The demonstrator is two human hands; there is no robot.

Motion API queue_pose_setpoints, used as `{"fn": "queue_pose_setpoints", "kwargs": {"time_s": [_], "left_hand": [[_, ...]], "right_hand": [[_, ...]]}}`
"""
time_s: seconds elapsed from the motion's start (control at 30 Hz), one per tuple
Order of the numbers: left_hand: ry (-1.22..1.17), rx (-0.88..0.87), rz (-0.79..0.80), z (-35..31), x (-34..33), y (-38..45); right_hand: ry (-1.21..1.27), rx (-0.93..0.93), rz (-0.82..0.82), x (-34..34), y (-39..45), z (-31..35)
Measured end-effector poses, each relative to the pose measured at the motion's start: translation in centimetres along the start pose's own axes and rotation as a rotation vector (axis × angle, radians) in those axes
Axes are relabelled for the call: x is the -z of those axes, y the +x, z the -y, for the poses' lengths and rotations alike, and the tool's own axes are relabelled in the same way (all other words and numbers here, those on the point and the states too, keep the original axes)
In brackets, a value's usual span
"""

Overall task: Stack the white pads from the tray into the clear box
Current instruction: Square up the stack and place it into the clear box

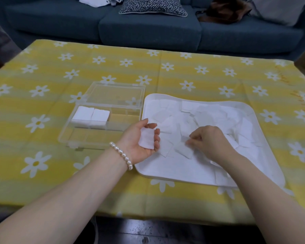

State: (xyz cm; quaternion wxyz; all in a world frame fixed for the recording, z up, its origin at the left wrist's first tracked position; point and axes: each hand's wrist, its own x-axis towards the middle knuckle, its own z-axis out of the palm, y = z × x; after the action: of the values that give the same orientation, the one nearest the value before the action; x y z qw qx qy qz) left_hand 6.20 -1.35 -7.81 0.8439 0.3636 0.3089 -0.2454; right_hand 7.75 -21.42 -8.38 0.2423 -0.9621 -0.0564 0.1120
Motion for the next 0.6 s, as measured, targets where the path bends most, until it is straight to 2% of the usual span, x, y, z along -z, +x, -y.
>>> {"fn": "queue_pose_setpoints", "kwargs": {"time_s": [0.1,0.17,0.2,0.27,0.33,0.4,0.47,0.6], "left_hand": [[0.011,0.003,0.009,0.2,-0.1,0.0],[0.027,0.006,0.029,0.3,-0.3,0.0],[0.045,0.007,0.042,0.3,-0.4,-0.1],[0.076,0.015,0.080,0.6,-0.7,-0.2],[0.095,0.044,0.140,1.0,-1.0,-0.4],[0.146,0.093,0.236,1.4,-1.3,-0.6],[0.203,0.132,0.297,1.7,-1.4,-0.6],[0.318,0.131,0.278,1.9,-1.4,-0.8]], "right_hand": [[0.017,-0.012,-0.066,0.3,0.1,-0.1],[0.199,-0.022,-0.157,1.0,0.2,0.3],[0.369,-0.016,-0.168,1.6,0.1,0.7],[0.727,0.001,-0.041,2.6,-0.6,1.7],[0.903,-0.001,0.131,2.7,-1.4,2.8],[0.897,0.000,0.212,2.2,-1.8,3.8],[0.853,-0.018,0.218,1.4,-1.9,4.5],[0.512,0.032,0.010,-0.4,-1.6,4.7]]}}
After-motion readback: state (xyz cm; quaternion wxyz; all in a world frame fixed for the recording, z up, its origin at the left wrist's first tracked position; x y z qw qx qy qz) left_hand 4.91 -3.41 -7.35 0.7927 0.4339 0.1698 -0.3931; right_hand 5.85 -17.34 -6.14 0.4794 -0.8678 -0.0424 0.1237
